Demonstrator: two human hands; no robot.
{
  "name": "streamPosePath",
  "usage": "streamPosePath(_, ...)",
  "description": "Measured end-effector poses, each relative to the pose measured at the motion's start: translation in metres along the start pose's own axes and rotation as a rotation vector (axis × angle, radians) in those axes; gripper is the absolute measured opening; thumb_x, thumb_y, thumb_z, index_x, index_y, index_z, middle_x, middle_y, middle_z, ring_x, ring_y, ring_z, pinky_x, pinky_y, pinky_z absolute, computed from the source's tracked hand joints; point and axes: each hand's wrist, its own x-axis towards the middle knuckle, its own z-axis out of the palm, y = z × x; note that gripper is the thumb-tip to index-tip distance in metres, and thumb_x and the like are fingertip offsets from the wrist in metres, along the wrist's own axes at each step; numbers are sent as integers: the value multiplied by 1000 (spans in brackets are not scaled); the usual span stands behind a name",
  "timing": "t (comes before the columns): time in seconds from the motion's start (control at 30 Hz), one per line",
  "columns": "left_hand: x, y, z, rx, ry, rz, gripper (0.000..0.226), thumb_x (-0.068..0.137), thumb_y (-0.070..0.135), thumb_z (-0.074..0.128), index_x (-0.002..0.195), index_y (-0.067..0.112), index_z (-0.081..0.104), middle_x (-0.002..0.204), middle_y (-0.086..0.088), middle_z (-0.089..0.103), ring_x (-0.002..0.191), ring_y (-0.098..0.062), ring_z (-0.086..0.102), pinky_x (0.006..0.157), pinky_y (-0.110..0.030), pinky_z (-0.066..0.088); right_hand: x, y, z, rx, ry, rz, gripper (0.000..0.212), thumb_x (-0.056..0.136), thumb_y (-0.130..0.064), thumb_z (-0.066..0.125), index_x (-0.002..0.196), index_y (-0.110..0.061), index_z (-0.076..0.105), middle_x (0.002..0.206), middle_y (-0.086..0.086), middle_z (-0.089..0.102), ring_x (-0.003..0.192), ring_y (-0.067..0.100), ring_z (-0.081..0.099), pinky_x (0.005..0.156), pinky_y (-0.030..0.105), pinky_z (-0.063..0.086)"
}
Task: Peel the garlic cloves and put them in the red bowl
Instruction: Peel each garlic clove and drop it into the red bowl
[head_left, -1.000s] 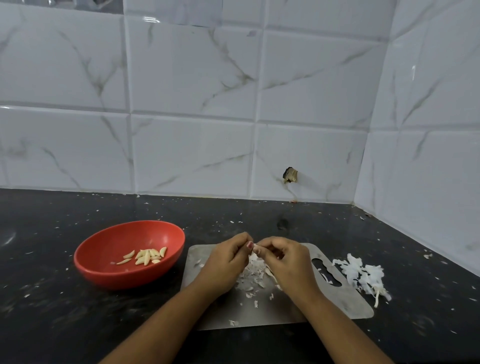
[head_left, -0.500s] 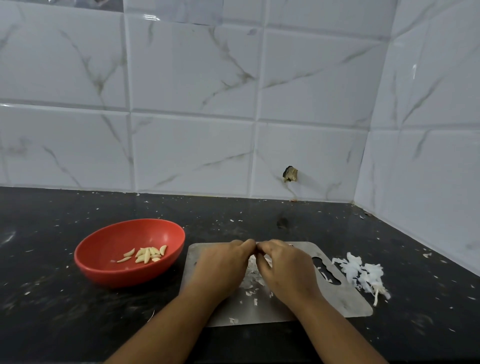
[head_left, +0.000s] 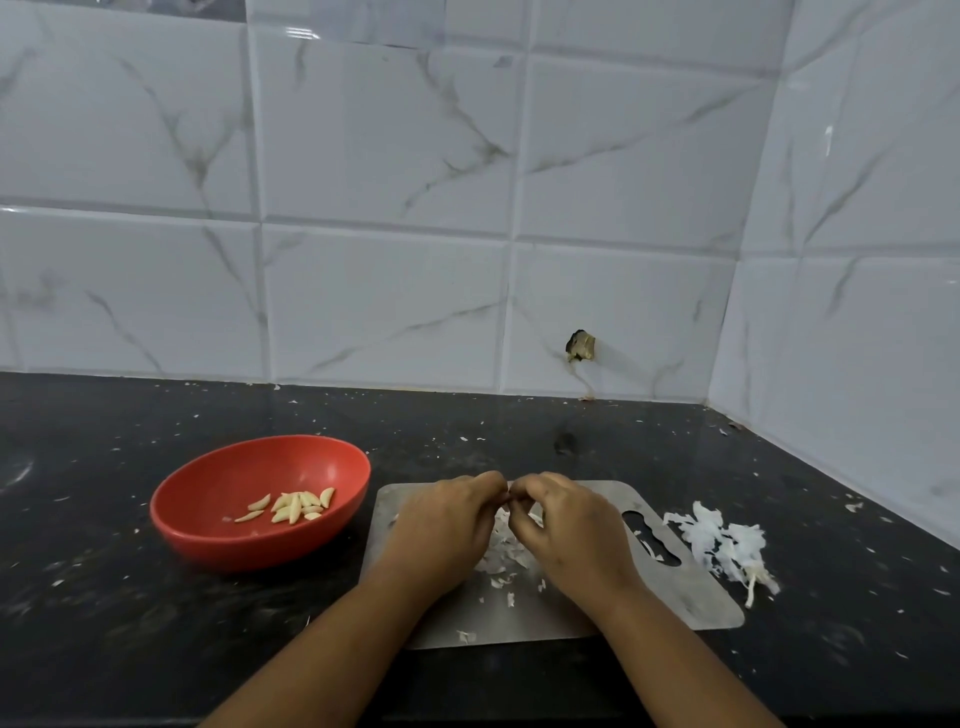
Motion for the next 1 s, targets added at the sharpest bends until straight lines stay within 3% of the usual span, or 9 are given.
streamPosePath(0.1,2,-4,6,-102,11,-14,18,93,26,44,90,20,60,73,1,64,69,-15,57,64,-39,45,0,2,-1,55,-29,42,10,90,-31,62,95,-26,69,88,-11,66,58,-2,46,60,17,43)
streamPosePath(0.23,2,-2,5,-135,24,1,14,96,23,50,96,22,63,80,7,67,67,-6,56,65,-29,47,3,4,-1,130,-33,160,7,90,-33,61,90,-30,67,86,-13,66,47,-1,44,58,20,43)
streamPosePath(0.37,3,-3,4,-197,45,-43,14,96,23,53,98,23,66,85,11,71,67,0,57,66,-21,49,3,6,-3,239,5,234,7,90,-31,62,86,-32,68,74,-17,66,47,7,55,52,26,49)
streamPosePath(0.47,3,-7,7,-225,80,-72,12,94,19,56,92,23,68,79,11,70,69,-3,62,64,-26,50,0,1,-4,208,-54,171,13,91,-35,61,100,-35,71,79,-21,68,56,-3,55,53,10,36)
streamPosePath(0.53,3,-5,6,-180,78,-57,12,94,20,55,90,21,66,77,7,68,68,-7,60,62,-28,45,-1,-3,-6,131,-88,111,18,93,-37,58,105,-36,72,90,-21,70,60,-10,52,56,8,34)
streamPosePath(0.67,2,3,-2,85,-17,-11,21,100,27,40,105,25,60,96,4,65,83,-13,59,59,-22,29,-2,-4,-8,6,-98,7,20,95,-32,54,102,-29,72,91,-11,72,74,2,60,63,12,42)
streamPosePath(0.8,1,9,-8,216,-60,21,26,104,28,31,117,31,53,108,10,62,77,-5,52,48,-17,26,-3,-4,-6,-116,-75,-71,23,91,-31,50,89,-24,71,76,-8,69,63,5,59,51,5,23)
streamPosePath(0.9,1,4,-5,185,-63,47,26,103,26,32,117,31,54,110,10,63,84,-6,59,59,-17,37,-2,-6,-6,-145,-31,-71,16,82,-30,55,74,-24,67,62,-10,62,49,3,52,47,4,12)
streamPosePath(1.0,2,0,-1,124,-90,69,26,102,22,37,119,28,55,114,9,64,95,-8,61,76,-17,42,-1,-5,-5,-133,-21,-63,20,82,-34,51,70,-25,65,59,-10,60,47,4,50,46,5,13)
